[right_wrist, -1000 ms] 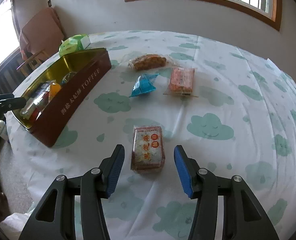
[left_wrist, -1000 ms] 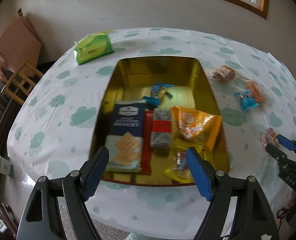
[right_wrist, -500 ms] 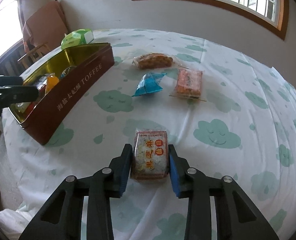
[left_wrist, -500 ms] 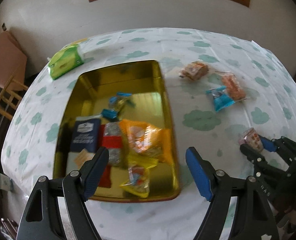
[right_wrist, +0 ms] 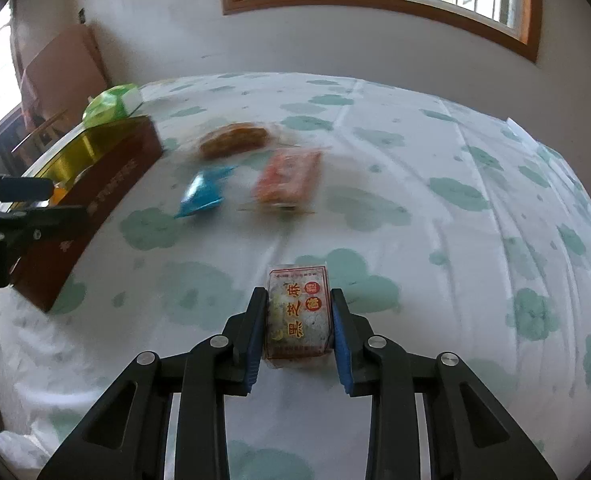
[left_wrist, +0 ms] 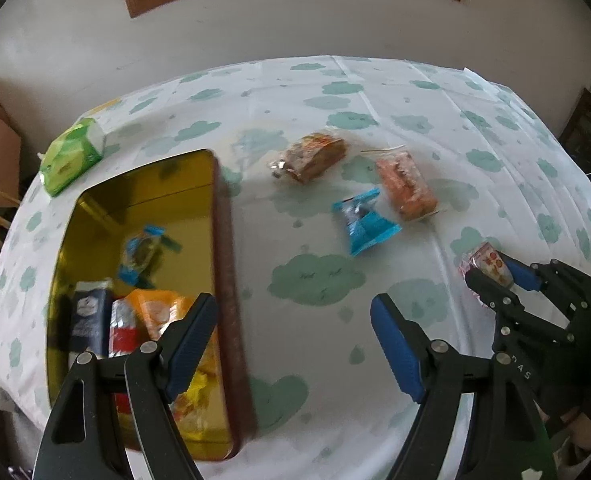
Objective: Organize snacks
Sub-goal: 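Move the right gripper to the red-printed square cake packet and grasp it, then grasp the blue-wrapped candy with the left gripper while the right holds the red packet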
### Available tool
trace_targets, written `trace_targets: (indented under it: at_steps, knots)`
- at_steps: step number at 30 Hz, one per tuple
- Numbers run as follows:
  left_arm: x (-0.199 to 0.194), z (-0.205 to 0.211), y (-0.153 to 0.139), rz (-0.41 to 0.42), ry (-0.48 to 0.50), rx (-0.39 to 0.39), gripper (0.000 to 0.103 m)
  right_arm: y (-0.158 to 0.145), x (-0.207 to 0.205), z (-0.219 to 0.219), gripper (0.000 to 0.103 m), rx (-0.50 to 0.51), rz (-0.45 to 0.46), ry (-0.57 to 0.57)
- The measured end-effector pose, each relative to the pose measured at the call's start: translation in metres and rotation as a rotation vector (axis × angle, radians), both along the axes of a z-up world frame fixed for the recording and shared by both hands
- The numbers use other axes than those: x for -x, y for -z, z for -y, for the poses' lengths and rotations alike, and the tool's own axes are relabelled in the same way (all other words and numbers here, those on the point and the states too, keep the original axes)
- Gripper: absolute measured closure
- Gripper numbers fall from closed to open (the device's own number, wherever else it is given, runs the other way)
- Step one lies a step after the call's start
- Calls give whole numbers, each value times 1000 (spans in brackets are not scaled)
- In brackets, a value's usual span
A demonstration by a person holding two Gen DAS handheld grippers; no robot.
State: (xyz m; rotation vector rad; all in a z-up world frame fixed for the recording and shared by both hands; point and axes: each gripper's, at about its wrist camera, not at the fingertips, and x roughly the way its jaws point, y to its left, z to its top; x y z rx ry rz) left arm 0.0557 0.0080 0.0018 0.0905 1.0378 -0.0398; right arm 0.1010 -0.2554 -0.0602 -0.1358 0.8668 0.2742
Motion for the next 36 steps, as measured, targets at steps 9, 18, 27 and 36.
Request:
trace_targets:
  at_steps: [9, 18, 27, 36]
  knots:
    - [-29, 21, 5, -21, 20, 13, 27, 2, -23, 23, 72, -4, 8, 58]
    - [-52, 19, 19, -73, -19, 79, 27, 5, -32, 28, 72, -11, -12, 71]
    - [-75, 26, 30, -86, -31, 90, 37, 5, -30, 28, 71, -14, -13, 70]
    - [-94, 27, 47, -127, -26, 136, 57, 5, -31, 29, 70, -22, -14, 69]
